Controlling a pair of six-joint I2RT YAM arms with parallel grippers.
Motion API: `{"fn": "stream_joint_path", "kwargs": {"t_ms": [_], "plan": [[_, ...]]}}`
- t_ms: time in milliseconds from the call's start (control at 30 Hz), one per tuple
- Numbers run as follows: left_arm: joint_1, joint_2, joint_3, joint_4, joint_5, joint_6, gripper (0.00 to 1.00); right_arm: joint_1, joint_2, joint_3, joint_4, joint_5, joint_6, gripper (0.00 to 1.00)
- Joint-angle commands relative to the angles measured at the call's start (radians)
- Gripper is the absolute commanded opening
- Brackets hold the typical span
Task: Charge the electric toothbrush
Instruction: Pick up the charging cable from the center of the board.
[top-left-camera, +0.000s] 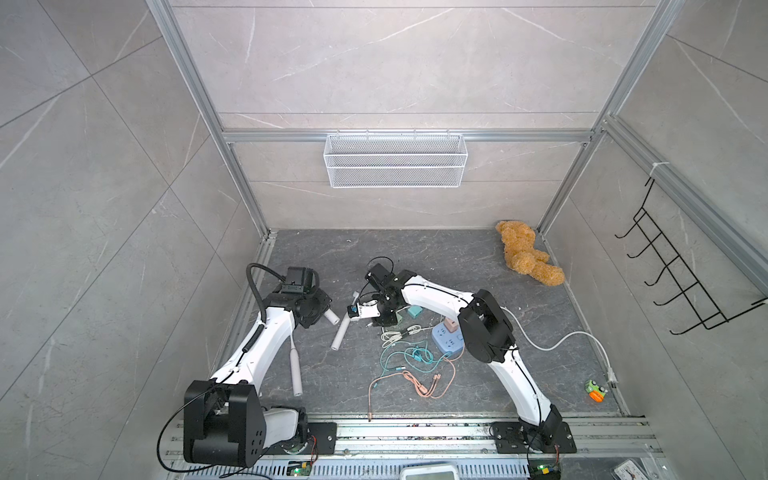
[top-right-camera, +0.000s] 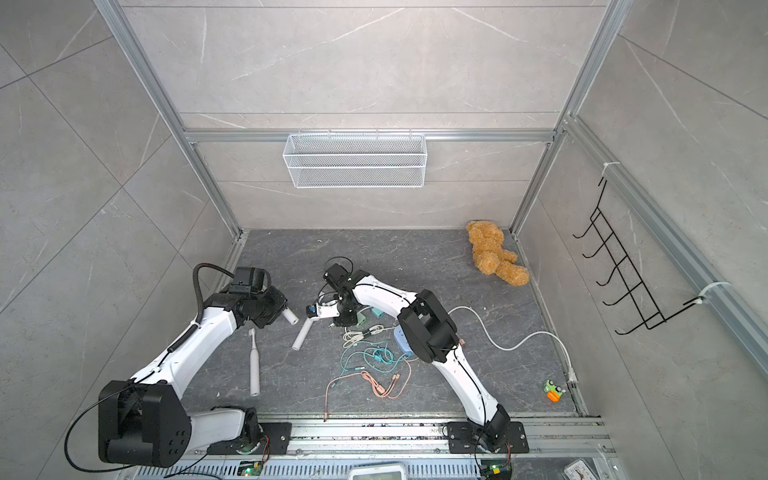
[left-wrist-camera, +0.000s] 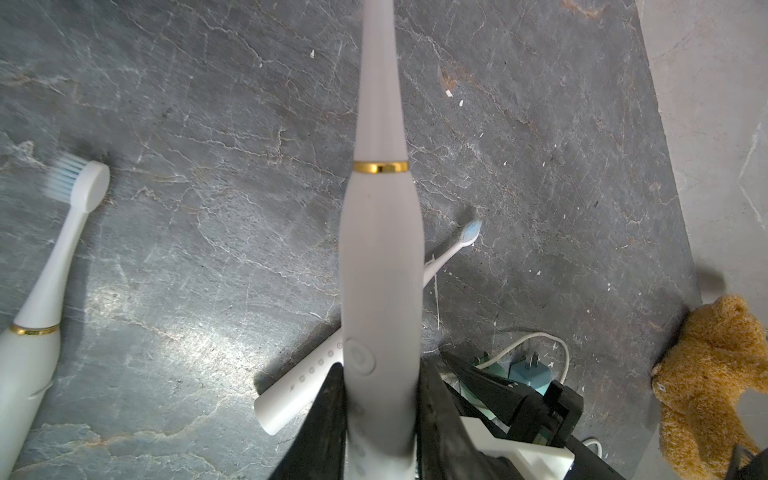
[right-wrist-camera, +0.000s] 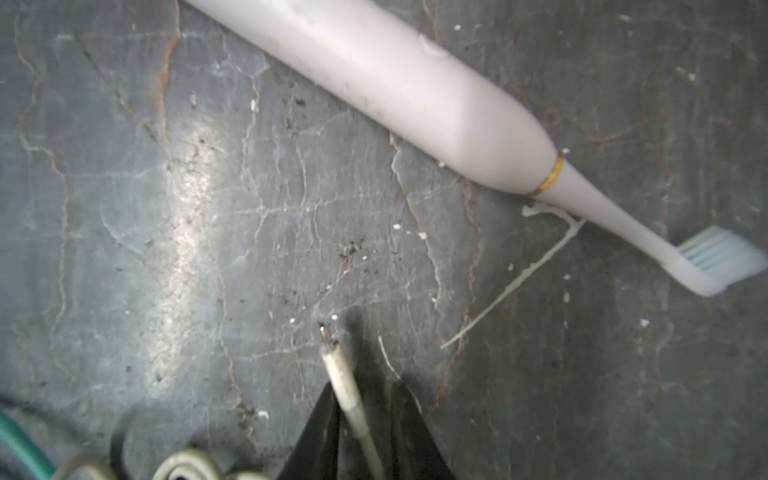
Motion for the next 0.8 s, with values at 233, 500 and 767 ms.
{"fn": "stream_joint_path", "kwargs": {"t_ms": [233,500,767], "plan": [[0.011,0.001,0.004,0.017,0.010,0.020,0.00,0.001,0.034,-0.040,0.025,-0.066,0.042,0.08],[0.012,-0.001,-0.004,0.019,0.028,-0.016,0.00,-0.009,-0.103,-0.140,0.224,-0.098,0.162,0.00],[0.010,0.001,-0.016,0.039,0.031,-0.119,0.00,-0.037,-0.346,-0.391,0.502,-0.211,0.398,0.00]]}}
